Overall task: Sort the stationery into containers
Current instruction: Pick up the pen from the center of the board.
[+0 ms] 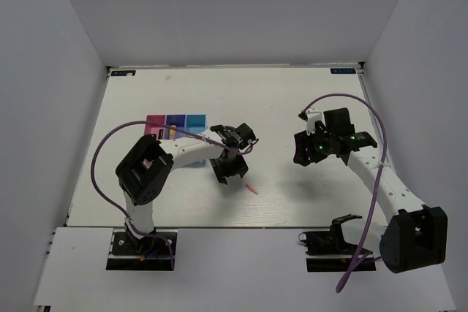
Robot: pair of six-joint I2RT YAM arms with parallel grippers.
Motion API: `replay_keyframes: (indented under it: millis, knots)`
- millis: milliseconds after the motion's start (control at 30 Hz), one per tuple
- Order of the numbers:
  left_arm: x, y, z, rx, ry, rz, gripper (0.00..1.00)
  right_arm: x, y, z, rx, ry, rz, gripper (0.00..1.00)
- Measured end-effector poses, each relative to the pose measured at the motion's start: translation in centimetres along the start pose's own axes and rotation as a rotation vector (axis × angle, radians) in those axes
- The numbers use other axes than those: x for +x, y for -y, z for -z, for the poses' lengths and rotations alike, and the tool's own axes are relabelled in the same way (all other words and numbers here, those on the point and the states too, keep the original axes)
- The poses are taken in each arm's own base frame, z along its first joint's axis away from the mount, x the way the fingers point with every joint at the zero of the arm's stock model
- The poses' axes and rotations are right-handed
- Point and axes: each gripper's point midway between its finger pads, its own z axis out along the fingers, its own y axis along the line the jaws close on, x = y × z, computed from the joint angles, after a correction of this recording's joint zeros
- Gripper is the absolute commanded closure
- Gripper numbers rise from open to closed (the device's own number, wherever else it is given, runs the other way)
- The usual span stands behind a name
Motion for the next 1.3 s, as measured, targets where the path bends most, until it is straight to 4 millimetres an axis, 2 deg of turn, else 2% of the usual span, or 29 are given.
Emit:
replay_keyframes:
  millis: [167, 200, 467, 500, 533, 600, 633, 733, 833, 1000, 1133, 1233, 1300]
  knots:
    - [-0.3, 2.4, -0.7, 0.015, 0.006, 0.031, 0.34, -0.2, -0.1, 0.3, 0.001, 0.012, 0.005, 0.40]
    - [-0.3, 2.6, -0.8, 0.013, 0.007, 0.037, 0.37, -0.2, -0.1, 0.3, 0.001, 0.013, 0.005, 0.40]
    - [-0.1, 2.6, -1.8, -0.030, -0.006, 0.059, 0.49, -0.4, -0.2, 0.5, 0.003, 0.024, 0.009, 0.40]
    - [-0.1, 2.5, -1.8, -0.035, -0.009, 0.060, 0.52, -0.4, -0.2, 0.6, 0.003, 0.027, 0.010, 0.40]
    - [0.0, 2.4, -1.8, -0.040, -0.012, 0.061, 0.61, -0.4, -0.2, 0.6, 0.003, 0.029, 0.011, 0.40]
    - [0.2, 2.1, -1.8, -0.053, -0.022, 0.058, 0.70, -0.5, -0.2, 0.7, 0.003, 0.033, 0.009, 0.40]
    - [0.4, 1.9, -1.8, -0.062, -0.029, 0.054, 0.78, -0.5, -0.2, 0.7, 0.003, 0.033, 0.008, 0.40]
    - [0.7, 1.6, -1.8, -0.078, -0.052, 0.040, 0.86, -0.5, -0.2, 0.8, 0.004, 0.036, 0.006, 0.40]
    - [0.9, 1.5, -1.8, -0.083, -0.061, 0.026, 1.00, -0.7, -0.2, 0.9, 0.005, 0.044, 0.007, 0.40]
    - [0.9, 1.1, -1.6, -0.092, -0.061, -0.053, 1.00, -0.7, -0.2, 1.0, 0.005, 0.049, 0.007, 0.40]
    - [-0.1, 2.4, 0.2, -0.090, 0.027, -0.211, 1.00, -0.8, -0.3, 1.1, 0.004, 0.052, 0.007, 0.40]
    - [-1.9, 4.8, 3.6, -0.031, 0.145, -0.338, 1.00, -0.8, -0.3, 1.1, 0.002, 0.053, 0.007, 0.40]
    - [-3.1, 5.3, 6.3, 0.009, 0.212, -0.397, 1.00, -0.8, -0.3, 1.1, 0.001, 0.053, 0.007, 0.40]
